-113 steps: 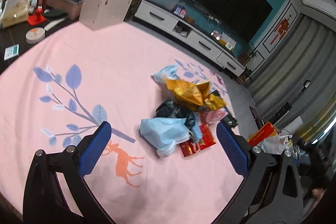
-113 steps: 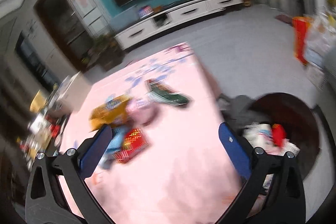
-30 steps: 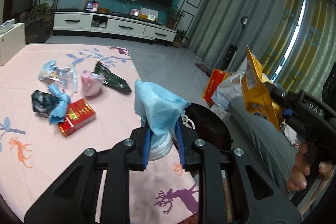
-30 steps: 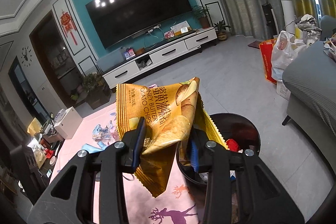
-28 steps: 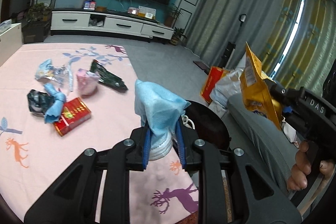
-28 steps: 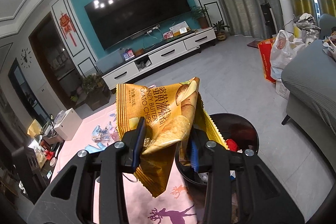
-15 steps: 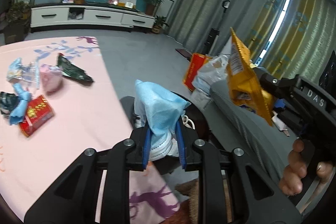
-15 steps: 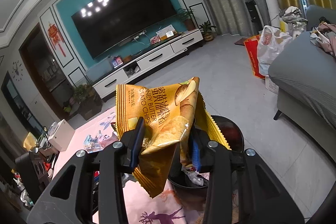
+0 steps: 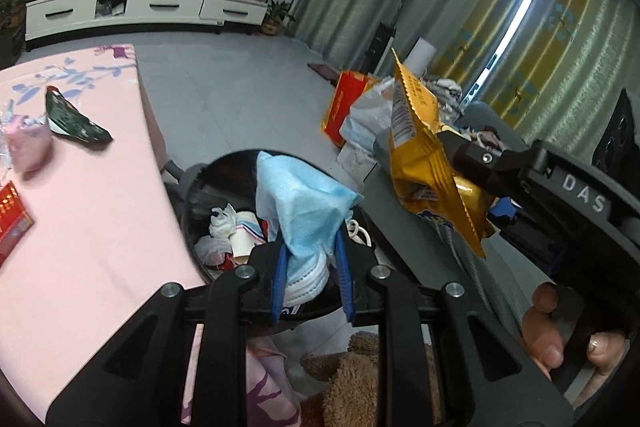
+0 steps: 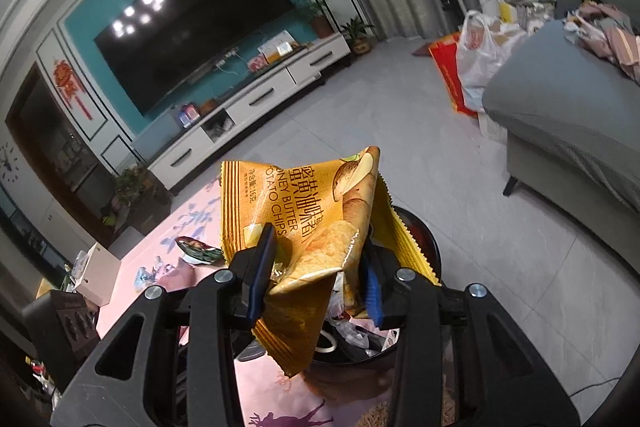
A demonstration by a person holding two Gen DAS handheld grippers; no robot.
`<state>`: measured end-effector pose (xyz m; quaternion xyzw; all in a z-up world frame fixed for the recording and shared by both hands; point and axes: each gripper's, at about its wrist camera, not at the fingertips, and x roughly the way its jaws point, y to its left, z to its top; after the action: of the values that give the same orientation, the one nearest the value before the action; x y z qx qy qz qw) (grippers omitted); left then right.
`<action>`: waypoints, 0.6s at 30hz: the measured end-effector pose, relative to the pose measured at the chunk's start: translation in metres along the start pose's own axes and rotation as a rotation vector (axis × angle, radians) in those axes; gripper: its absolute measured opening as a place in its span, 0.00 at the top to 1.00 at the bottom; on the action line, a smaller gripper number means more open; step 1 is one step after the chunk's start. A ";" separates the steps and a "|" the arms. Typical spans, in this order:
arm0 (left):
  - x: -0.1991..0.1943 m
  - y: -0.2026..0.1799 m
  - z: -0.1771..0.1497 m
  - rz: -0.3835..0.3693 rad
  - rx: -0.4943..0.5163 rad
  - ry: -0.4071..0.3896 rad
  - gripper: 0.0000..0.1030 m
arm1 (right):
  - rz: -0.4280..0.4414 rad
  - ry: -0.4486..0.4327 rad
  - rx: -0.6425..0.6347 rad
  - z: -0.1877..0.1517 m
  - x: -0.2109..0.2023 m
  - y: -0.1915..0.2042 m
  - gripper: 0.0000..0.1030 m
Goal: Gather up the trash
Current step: 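Carry the blue mask and yellow chip bag over the black bin, then open the left tool to drop the mask while the right tool releases the chip bag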
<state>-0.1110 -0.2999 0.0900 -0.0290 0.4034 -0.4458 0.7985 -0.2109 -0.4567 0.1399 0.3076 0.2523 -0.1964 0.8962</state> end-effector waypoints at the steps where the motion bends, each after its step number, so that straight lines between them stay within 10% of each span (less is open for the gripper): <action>1: 0.008 0.001 -0.001 -0.003 -0.003 0.018 0.78 | 0.003 0.014 0.009 0.000 0.005 -0.002 0.62; 18: 0.065 0.010 0.001 0.014 -0.014 0.130 0.78 | -0.101 0.146 0.098 -0.004 0.054 -0.019 0.60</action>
<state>-0.0851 -0.3418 0.0466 -0.0028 0.4580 -0.4382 0.7735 -0.1790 -0.4787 0.0976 0.3513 0.3221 -0.2303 0.8484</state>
